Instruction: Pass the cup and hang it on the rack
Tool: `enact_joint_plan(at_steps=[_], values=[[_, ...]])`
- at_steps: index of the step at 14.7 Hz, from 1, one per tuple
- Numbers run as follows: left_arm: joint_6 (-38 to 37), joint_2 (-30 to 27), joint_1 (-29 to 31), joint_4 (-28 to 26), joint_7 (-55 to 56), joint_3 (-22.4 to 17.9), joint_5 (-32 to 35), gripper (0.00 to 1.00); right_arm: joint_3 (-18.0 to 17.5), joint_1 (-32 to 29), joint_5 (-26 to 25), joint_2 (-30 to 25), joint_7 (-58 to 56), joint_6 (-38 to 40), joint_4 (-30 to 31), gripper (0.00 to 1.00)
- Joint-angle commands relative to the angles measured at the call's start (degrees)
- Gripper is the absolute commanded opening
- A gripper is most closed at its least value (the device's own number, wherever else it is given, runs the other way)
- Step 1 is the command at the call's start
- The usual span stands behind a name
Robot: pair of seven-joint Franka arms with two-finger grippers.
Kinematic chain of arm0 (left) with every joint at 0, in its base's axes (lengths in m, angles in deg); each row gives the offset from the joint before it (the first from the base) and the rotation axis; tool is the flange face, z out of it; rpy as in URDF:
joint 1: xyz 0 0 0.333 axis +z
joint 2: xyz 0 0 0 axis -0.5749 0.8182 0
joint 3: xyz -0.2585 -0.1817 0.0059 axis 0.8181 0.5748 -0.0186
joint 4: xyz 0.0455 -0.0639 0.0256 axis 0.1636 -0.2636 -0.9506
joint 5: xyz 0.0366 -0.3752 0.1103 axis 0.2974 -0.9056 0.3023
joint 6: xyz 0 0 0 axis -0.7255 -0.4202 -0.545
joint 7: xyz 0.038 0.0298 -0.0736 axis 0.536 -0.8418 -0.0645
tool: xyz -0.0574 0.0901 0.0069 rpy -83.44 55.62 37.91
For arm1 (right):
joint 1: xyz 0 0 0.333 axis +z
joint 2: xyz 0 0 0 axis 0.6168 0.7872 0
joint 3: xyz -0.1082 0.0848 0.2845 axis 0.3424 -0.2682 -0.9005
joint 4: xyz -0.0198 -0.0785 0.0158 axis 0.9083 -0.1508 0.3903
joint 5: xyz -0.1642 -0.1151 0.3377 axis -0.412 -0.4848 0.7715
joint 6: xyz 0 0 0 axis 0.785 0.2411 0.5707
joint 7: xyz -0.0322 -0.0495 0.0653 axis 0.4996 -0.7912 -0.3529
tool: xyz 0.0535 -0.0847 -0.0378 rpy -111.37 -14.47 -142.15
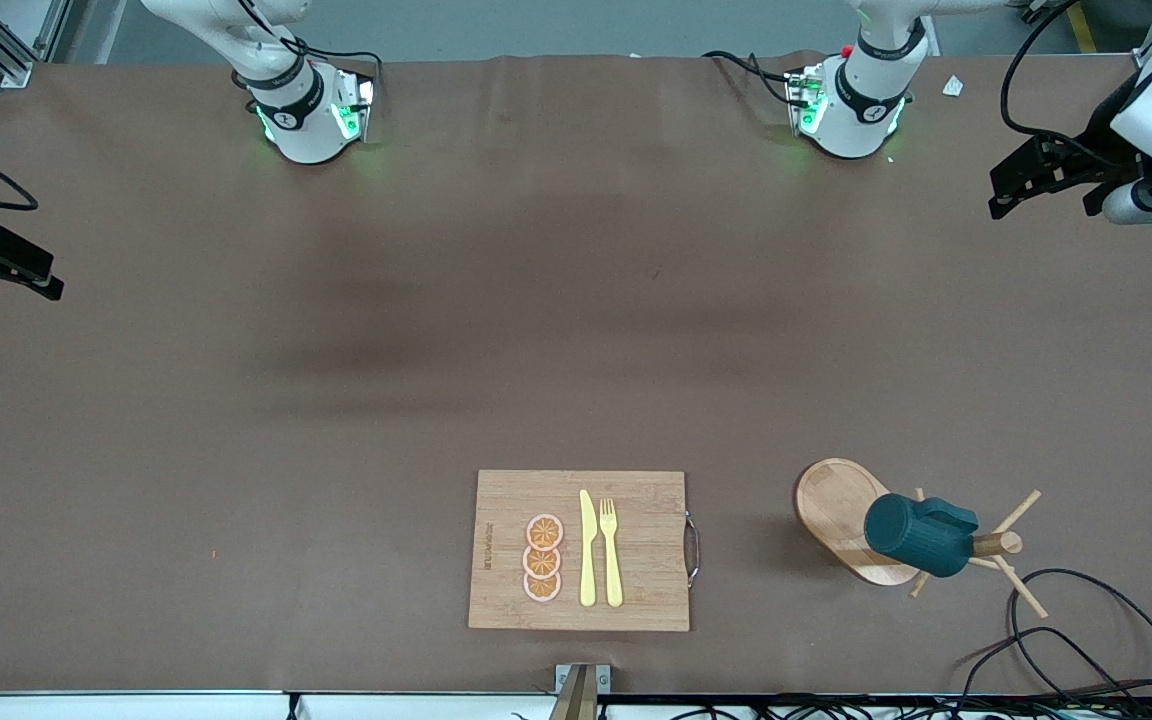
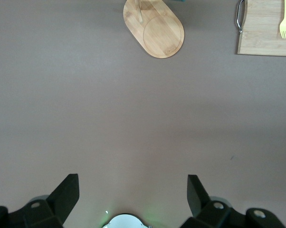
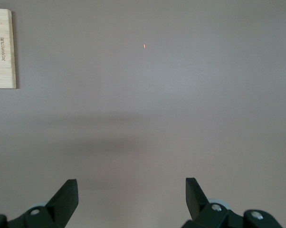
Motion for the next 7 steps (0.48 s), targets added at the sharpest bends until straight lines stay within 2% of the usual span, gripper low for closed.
enact_joint_plan(at_steps=[1,7], values=[[1.05,-1.5,-0.01,-1.21,-0.85,-0.48,-0.66,1.0,-0.07,0.19,-0.52,-1.36,-0.45,0.13,0.95,1.0],[0.96,0.35,0.43,0.55,-5.49,-0.74,-0.22,1.0,-0.07,0.11,-0.52,-1.35,-0.45,0.13,0.86,1.0]])
